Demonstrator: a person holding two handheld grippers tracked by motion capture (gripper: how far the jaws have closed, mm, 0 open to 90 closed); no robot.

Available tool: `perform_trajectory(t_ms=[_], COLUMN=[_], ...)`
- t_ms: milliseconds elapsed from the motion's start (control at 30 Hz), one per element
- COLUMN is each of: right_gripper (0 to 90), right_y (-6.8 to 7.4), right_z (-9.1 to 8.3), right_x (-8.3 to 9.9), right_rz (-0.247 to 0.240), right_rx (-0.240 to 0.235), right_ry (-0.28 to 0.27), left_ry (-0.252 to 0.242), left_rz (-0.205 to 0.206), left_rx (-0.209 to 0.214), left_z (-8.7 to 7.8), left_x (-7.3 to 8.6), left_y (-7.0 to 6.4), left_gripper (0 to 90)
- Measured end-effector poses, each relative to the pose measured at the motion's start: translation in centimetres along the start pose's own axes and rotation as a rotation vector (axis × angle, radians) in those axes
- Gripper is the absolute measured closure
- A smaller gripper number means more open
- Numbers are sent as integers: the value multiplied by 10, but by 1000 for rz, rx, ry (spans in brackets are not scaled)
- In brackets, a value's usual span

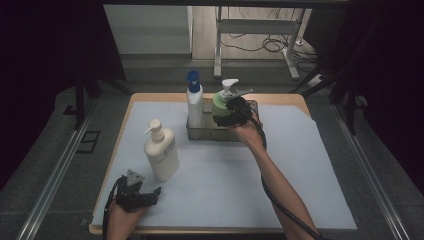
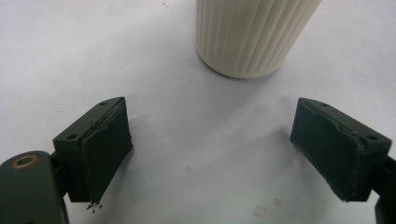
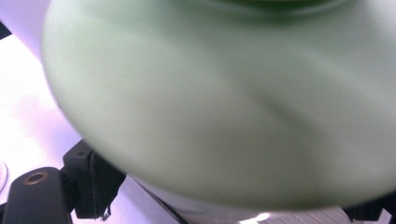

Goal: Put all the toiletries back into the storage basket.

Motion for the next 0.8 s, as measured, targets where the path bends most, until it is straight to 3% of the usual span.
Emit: perform_trajectory(t_ms=[200, 333, 567, 800], right_gripper=[138, 146, 185, 285], right_y=[-3, -6, -7, -8], right_z=[-4, -7, -18, -35], right_x=[4, 9, 13, 15], right_rz=[-3, 17, 9, -4], right_rx=[10, -16, -14, -30], right_ry=[7, 6, -10, -26], left_ry=[0, 0, 0, 0], left_rz=[0, 0, -1, -1], left_rx=[0, 0, 0, 1], left_z=[0, 0, 0, 0], left_x=[0, 0, 0, 0], left_y=[0, 0, 0, 0], left_gripper=[119, 119, 118, 119])
Point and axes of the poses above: each handheld gripper's, and its own axes: z roughly forward along the jaws, x roughly out of its underside, y roughly to its left, the point moved 1 cm from there along z, roughly forward along the jaws, and after that the axes turned 9 degrees about -x, right-handed, at the moved point
